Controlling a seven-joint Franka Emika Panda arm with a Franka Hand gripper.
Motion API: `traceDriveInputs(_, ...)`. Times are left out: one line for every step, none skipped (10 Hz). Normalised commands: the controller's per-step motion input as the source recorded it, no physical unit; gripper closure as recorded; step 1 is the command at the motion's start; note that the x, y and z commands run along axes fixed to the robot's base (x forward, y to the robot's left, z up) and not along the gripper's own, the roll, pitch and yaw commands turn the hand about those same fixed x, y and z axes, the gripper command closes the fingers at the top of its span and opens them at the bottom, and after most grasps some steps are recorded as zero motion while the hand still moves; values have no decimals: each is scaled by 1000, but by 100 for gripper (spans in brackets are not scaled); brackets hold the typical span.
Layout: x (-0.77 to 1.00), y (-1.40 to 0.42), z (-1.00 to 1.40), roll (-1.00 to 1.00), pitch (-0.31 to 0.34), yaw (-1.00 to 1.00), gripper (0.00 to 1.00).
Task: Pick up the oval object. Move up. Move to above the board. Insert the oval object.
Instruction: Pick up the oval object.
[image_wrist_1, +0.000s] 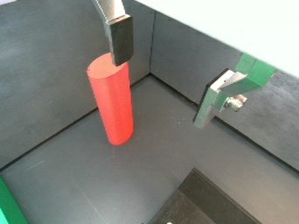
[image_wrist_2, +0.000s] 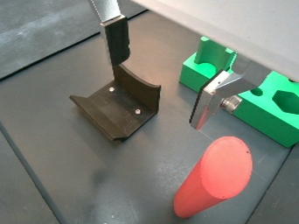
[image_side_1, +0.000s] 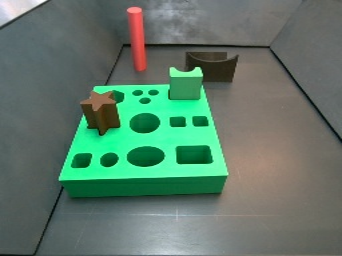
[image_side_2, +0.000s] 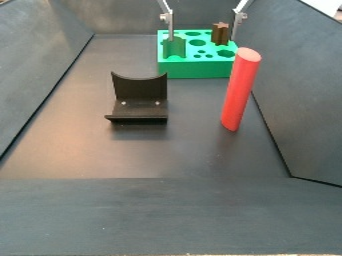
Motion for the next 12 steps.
traceDriveInputs(-63,-60,-23,67,0,46,0)
traceDriveInputs(71,-177,-40,41,46,183,0)
traceDriveInputs(-309,-154,-166,84,-44,63,0)
traceDriveInputs(-514,-20,-166,67,-51,89,0)
traceDriveInputs(-669,0,-134,74,-51,169,0)
traceDriveInputs(-623,0,0,60,-24,191,0)
traceDriveInputs(-540,0,17,49,0,217,0)
traceDriveInputs(-443,0,0,33,-3,194,0)
traceDriveInputs(-383,66,-63,23,-4,140,0)
traceDriveInputs(-371,146,-326,41,-23,120,0)
traceDriveInputs(-360,177,-511,59,-29,154,0)
traceDriveInputs(-260,143,-940,23,-74,177,0)
